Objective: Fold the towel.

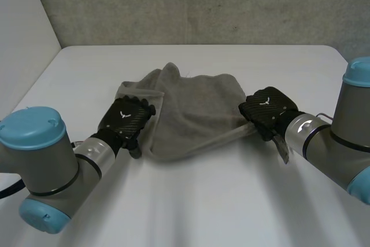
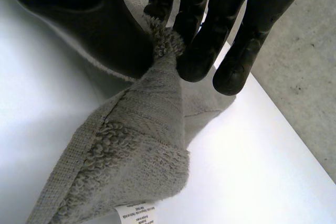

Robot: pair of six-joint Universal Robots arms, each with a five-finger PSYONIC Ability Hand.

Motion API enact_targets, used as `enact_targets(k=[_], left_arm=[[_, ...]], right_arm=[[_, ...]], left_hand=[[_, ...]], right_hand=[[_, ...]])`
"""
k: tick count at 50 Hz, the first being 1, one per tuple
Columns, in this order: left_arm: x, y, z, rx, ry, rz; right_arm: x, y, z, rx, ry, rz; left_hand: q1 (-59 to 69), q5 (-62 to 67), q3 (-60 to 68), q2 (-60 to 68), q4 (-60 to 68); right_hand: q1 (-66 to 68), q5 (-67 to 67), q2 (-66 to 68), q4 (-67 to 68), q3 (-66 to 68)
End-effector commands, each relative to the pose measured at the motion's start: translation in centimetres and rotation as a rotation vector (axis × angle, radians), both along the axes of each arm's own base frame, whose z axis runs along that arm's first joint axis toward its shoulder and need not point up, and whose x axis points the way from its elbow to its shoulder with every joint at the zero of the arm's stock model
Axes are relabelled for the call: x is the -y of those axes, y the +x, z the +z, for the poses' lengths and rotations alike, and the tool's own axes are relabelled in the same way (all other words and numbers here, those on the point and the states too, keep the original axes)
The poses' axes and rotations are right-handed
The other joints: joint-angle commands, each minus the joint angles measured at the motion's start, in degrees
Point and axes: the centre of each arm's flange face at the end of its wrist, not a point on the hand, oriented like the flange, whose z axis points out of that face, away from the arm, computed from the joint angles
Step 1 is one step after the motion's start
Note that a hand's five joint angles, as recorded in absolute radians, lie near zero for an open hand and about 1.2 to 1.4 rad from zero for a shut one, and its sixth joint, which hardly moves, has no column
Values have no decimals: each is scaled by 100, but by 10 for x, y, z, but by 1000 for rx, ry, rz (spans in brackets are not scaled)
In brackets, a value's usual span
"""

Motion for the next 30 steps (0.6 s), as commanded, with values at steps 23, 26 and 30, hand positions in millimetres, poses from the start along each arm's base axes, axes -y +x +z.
enact_targets(k=[23,26,30], left_arm=[[43,-36,2,123,-222,-194],[55,-44,-2,129,-214,-220],[71,-53,-3,135,-203,-233]], right_arm=[[-5,1,-26,-22,80,11],[-6,1,-28,-23,85,9],[-5,0,-27,-22,86,6]], left_hand=[[-410,-159,-380,-349,-398],[-393,-142,-363,-332,-381],[-393,-142,-363,-332,-381]], right_hand=[[-296,-331,-22,-278,-291],[-5222,-5258,-4948,-5204,-5217],[-6636,-6671,-6362,-6617,-6631]])
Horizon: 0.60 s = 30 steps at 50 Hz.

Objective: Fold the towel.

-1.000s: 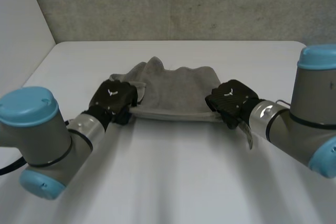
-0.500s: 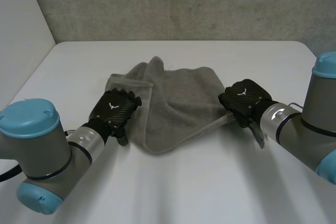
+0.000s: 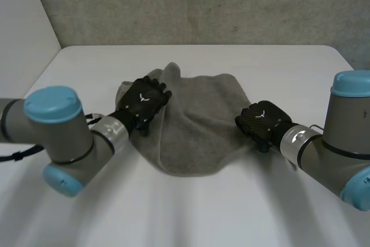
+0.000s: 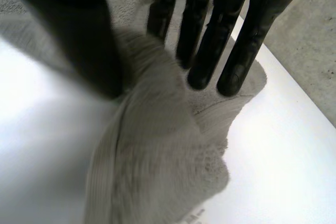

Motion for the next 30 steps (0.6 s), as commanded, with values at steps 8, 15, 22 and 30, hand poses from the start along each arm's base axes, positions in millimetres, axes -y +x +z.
enact_targets(k=[8,15,22,30], left_arm=[[59,-31,-14,59,48,-41],[75,-38,-30,167,8,-66],[80,-39,-43,266,-31,-88],[87,-35,-38,298,-53,-50]], right_arm=[[-1,-1,-3,0,11,-4],[-2,-1,-7,-5,24,-3],[-2,-1,-10,-8,32,-1],[-1,-1,-11,-9,34,-2]], left_hand=[[-66,201,-39,0,-75],[19,286,46,84,9],[372,639,399,437,362],[1866,2133,1893,1931,1856]], right_hand=[[-2904,-2917,-2727,-3058,-3095],[-2904,-2917,-2727,-3058,-3095],[-2904,-2917,-2727,-3058,-3095],[-2904,-2917,-2727,-3058,-3095]])
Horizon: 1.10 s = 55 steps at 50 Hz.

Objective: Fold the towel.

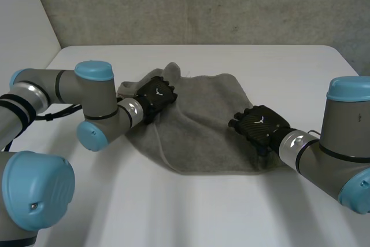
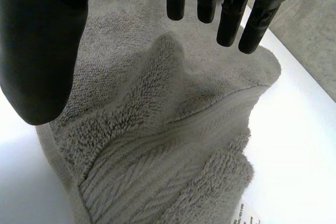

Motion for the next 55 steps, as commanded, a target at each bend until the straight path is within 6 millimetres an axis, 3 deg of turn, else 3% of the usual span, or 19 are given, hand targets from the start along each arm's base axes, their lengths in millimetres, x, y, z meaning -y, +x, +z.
enact_targets(k=[1,7,11,26,37,43,45,47,55], left_arm=[[6,5,7,23,-25,45],[8,13,22,30,-38,89],[8,31,29,48,-16,130],[0,81,28,87,75,226],[11,89,40,51,-3,255],[5,89,32,59,26,249],[0,89,25,69,49,242],[-3,89,23,73,61,240],[-25,97,40,70,81,245]], right_arm=[[0,0,-1,-1,3,0],[0,0,-2,-3,6,0],[0,0,-2,-3,6,0],[-1,0,-2,-5,7,-3],[-5,2,-4,-7,13,8],[-6,2,-3,-8,12,8],[-6,1,-2,-8,7,3],[-6,1,-1,-9,6,-2],[-7,-4,14,40,9,-58]], left_hand=[[1157,1275,1157,1154,1206],[1530,1648,1529,1527,1578],[1563,1681,1563,1560,1612],[1513,1631,1513,1510,1562],[1563,1681,1563,1560,1612],[2741,2859,2740,2738,2789],[4516,4634,4516,4513,4565],[5171,5289,5171,5168,5220],[5178,5296,5177,5175,5226]], right_hand=[[-302,-320,-347,-446,-378],[-302,-320,-347,-446,-378],[-302,-320,-347,-446,-378],[-302,-320,-347,-446,-378],[-302,-320,-347,-446,-378],[-302,-320,-347,-446,-378],[-302,-320,-347,-446,-378],[-302,-320,-347,-446,-378],[-302,-320,-347,-446,-378]])
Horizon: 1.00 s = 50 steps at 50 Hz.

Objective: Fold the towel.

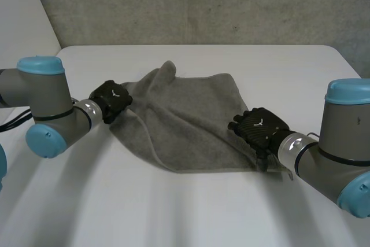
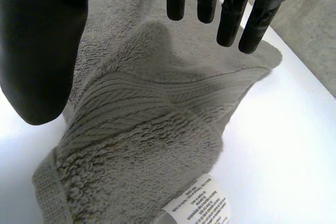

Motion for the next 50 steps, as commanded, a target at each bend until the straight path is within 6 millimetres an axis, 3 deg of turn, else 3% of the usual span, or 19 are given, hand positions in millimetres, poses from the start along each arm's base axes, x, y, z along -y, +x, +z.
enact_targets(k=[1,12,22,31,40,42,50], left_arm=[[-25,9,20,-8,16,8],[-56,38,34,-37,73,86],[-83,62,35,-132,180,197],[-90,77,38,-148,190,245],[-93,83,40,-186,207,277],[-92,85,41,-211,218,269],[-94,92,44,-278,250,275]], right_arm=[[-3,-5,16,69,14,-62],[-27,-17,29,109,29,-85],[-45,-31,5,78,32,-93],[-25,-53,-11,15,-67,-127],[-11,-50,-25,35,-115,-125],[-7,-49,-27,42,-122,-128],[-2,-46,-25,80,-108,-140]], left_hand=[[704,538,427,430,272],[704,538,427,430,272],[704,538,427,430,272],[704,538,427,430,272],[704,538,427,430,272],[704,538,427,430,272],[704,538,427,430,272]], right_hand=[[-301,-320,-348,-445,-378],[-301,-320,-348,-445,-378],[-301,-320,-348,-445,-378],[-45,-63,-92,-189,-122],[935,917,888,791,858],[2040,2022,1993,1896,1963],[4178,4160,4131,4034,4101]])
